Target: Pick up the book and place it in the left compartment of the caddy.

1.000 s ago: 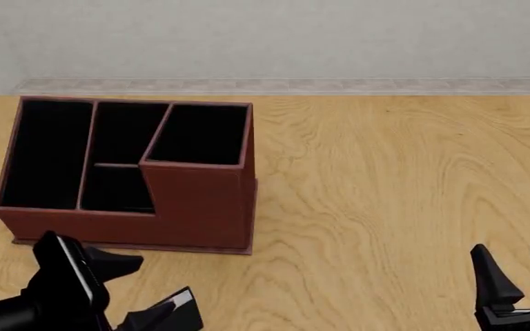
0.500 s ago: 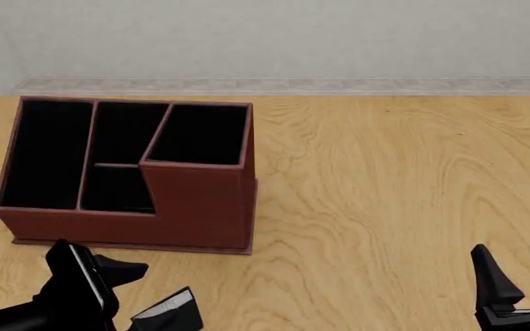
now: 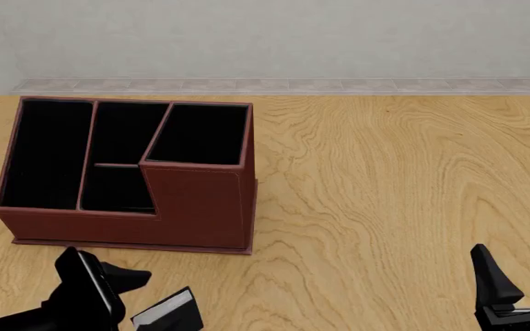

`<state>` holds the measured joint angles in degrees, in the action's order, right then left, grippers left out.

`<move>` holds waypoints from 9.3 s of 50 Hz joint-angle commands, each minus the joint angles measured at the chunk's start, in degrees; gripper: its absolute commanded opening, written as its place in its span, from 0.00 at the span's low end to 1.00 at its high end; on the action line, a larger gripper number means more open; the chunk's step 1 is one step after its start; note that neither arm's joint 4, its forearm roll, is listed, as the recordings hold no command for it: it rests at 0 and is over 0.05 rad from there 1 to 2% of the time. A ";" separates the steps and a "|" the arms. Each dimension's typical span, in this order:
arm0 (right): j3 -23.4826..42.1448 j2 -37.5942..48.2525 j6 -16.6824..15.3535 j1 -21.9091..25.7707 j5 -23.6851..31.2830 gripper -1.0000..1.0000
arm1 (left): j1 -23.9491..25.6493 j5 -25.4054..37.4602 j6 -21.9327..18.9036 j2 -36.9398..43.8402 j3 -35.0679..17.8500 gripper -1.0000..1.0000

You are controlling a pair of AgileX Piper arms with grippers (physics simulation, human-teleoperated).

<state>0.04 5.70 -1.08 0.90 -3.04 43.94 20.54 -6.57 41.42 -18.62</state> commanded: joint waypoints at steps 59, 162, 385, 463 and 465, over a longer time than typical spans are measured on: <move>-0.01 0.43 -0.06 0.12 -0.21 1.00 | 0.45 -3.61 1.82 3.54 2.60 1.00; -0.02 0.71 0.15 0.23 -0.38 1.00 | -1.88 -16.39 3.66 12.37 9.47 0.00; 0.00 1.18 0.83 0.15 -0.75 1.00 | -55.14 -10.68 -5.15 30.46 -28.78 0.00; -0.01 1.47 0.79 0.26 -0.89 1.00 | -57.04 -19.78 -5.87 36.25 -24.23 0.00; -0.01 1.53 0.80 0.23 -0.92 1.00 | -57.16 -19.91 -5.76 36.42 -24.27 0.00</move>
<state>0.02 7.21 -0.29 1.15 -3.94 -12.91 1.50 -11.63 77.62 -42.65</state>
